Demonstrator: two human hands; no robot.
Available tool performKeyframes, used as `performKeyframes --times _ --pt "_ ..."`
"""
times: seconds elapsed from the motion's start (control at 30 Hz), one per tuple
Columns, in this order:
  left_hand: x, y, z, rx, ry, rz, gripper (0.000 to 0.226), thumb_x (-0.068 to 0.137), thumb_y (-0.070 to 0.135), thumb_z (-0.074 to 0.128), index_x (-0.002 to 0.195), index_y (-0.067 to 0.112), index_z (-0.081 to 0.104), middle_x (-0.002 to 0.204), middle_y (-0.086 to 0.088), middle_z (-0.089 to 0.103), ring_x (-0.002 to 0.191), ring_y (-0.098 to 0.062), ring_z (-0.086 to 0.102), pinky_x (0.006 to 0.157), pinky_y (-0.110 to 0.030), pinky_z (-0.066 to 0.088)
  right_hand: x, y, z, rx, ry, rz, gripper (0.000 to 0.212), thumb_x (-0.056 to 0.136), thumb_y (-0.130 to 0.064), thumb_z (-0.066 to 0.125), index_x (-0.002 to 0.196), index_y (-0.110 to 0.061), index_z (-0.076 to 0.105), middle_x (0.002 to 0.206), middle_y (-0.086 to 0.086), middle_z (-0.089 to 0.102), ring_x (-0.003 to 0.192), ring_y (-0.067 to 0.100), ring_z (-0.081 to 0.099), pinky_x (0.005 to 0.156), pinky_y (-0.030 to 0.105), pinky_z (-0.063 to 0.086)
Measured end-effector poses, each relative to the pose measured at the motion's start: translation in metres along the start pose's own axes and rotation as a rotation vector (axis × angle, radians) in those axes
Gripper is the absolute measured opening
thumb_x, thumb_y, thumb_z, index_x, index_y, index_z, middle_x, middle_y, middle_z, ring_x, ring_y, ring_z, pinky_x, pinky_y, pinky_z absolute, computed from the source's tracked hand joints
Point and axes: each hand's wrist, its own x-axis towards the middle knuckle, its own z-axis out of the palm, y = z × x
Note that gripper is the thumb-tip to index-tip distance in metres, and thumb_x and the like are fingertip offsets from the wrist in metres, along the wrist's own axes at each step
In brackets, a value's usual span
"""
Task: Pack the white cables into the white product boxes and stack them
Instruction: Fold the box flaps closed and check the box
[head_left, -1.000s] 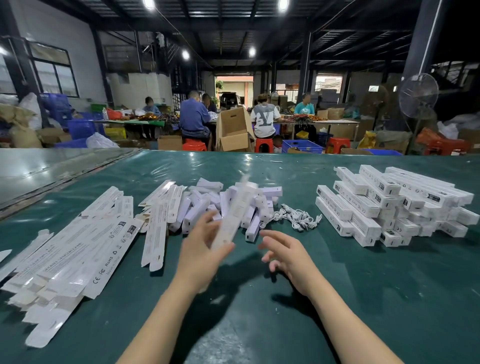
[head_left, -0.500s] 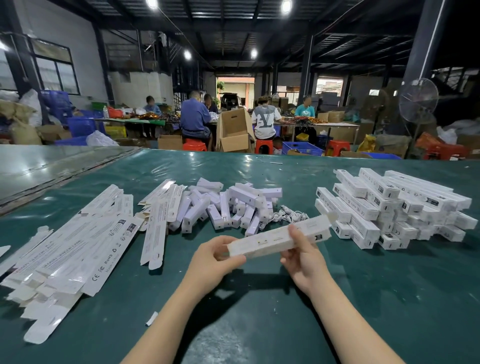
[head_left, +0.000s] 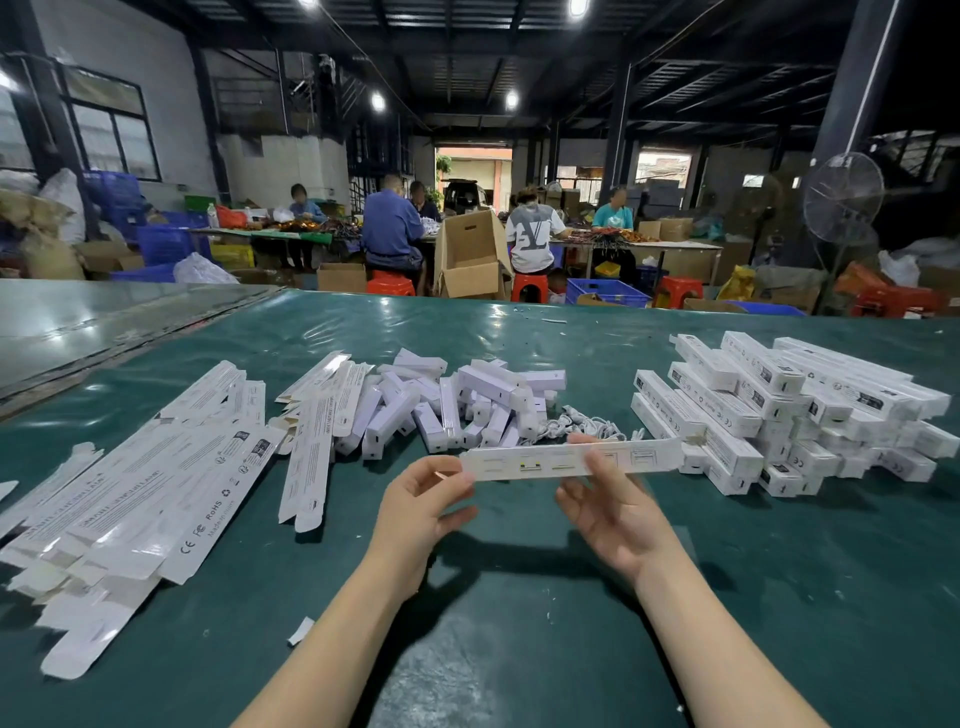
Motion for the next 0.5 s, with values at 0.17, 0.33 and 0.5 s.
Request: performKeyframes --times 0.17,0.33,0.5 --pt "0.0011 0.0011 -0.0022 0.084 0.051 0.075 0.019 0.084 -0.005 0.058 0.076 0.013 0.058 0.075 -0.002 0.061 0.069 -0.011 0.059 0.065 -0.023 0.053 -0.0055 0.0007 0.0037 -0.054 -0.196 0.046 0.062 0.023 -0.023 0.097 0.081 -0.014 0.076 0.06 0.006 0.064 0.044 0.009 0.06 0.05 0.023 0.055" --pt "0.0027 -0.0015 -0.0025 0.141 0.124 0.128 0.022 0.084 -0.004 0.057 0.07 0.013 0.056 0.074 -0.004 0.061 0.065 -0.008 0.059 0.054 -0.018 0.053 -0.0067 0.0023 0.0032 -0.058 -0.222 0.069 0.065 0.023 -0.019 0.097 0.085 -0.017 0.077 0.053 0.004 0.057 0.042 0.007 0.055 0.045 0.021 0.052" --pt "0.0017 -0.0014 -0.0017 0.134 0.154 0.175 0.018 0.086 0.006 0.059 0.072 0.017 0.062 0.077 -0.003 0.059 0.075 -0.015 0.057 0.051 -0.018 0.051 -0.0052 0.0035 0.0014 -0.09 -0.242 0.061 0.065 0.024 -0.022 0.097 0.087 -0.022 0.077 0.064 0.004 0.067 0.046 0.008 0.06 0.049 0.022 0.054"
